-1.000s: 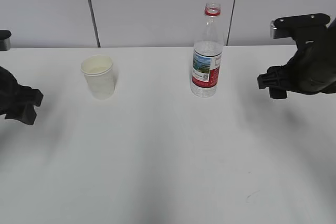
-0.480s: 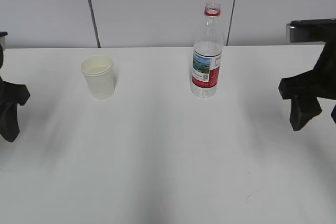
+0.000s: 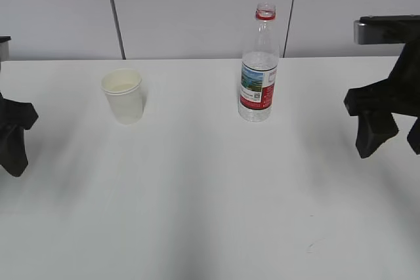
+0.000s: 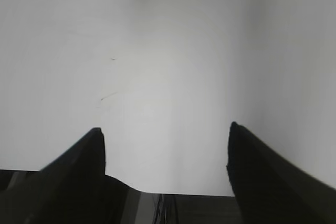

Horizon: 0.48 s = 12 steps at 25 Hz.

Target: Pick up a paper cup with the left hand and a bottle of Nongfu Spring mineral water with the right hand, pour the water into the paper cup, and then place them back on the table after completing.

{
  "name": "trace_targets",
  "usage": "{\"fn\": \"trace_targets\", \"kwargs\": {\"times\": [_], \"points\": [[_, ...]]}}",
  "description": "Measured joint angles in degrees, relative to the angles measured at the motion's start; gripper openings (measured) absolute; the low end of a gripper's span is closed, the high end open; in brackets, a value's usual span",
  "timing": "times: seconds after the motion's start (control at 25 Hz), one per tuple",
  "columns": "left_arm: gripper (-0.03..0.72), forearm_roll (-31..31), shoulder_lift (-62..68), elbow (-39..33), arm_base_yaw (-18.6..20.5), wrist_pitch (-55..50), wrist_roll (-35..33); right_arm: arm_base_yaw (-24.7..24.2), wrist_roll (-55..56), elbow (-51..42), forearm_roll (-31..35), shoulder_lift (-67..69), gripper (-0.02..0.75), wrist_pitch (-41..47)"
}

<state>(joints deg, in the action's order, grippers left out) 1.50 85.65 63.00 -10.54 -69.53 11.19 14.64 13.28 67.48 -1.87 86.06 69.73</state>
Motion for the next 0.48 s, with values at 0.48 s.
{"fn": "trace_targets", "kwargs": {"times": [0.48], "points": [[0.468,0.05,-14.02,-4.51,0.0,-0.49,-2.22,0.0,-4.41,0.0,7.35,-6.65,0.44,0.23]]}}
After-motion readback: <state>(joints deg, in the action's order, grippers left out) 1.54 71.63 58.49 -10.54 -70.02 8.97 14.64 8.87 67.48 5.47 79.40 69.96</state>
